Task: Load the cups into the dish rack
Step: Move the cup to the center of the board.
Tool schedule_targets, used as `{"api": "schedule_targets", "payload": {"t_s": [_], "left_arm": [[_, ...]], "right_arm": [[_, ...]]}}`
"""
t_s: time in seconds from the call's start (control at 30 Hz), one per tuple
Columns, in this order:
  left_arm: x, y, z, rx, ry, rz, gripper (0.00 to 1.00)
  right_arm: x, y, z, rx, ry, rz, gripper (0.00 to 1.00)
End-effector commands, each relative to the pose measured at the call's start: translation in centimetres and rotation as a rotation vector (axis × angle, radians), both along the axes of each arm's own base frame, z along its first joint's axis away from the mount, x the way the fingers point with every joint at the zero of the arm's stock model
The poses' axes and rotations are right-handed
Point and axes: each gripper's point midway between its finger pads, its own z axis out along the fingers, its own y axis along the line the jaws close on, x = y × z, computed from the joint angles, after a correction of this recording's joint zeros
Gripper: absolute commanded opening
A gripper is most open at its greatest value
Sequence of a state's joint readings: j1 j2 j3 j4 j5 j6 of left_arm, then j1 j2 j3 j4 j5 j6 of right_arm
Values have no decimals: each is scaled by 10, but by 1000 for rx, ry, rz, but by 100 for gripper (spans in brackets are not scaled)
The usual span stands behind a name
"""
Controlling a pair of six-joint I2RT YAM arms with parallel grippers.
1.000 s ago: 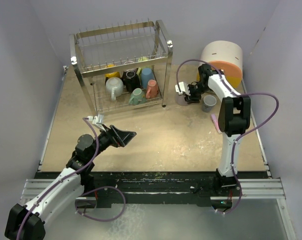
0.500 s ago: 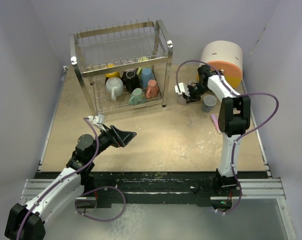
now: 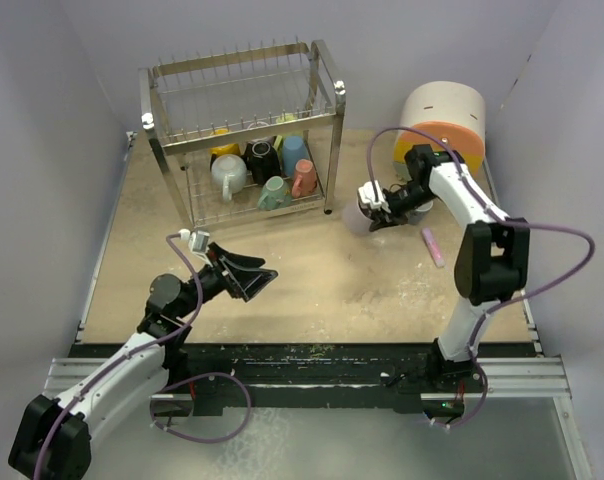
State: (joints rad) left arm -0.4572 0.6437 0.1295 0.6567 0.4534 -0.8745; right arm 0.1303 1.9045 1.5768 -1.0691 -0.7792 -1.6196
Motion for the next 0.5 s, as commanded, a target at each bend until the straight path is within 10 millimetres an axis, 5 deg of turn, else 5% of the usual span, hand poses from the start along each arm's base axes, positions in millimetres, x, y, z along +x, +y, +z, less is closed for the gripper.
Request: {"api": "schedule_targets", "payload": {"t_s": [0.0,0.27,0.47], "left_arm": [[-16,-5,31,-60,-168,-87,97],[-23,-10,51,-97,-257,-143,96],[-18,-17,45,-75,-227,-170,94]], "right_arm": [[-68,25,57,227,-62,185,0],[-134,47,53,281,-155,338,0],[-144,74,43,230,-317,443,0]]}}
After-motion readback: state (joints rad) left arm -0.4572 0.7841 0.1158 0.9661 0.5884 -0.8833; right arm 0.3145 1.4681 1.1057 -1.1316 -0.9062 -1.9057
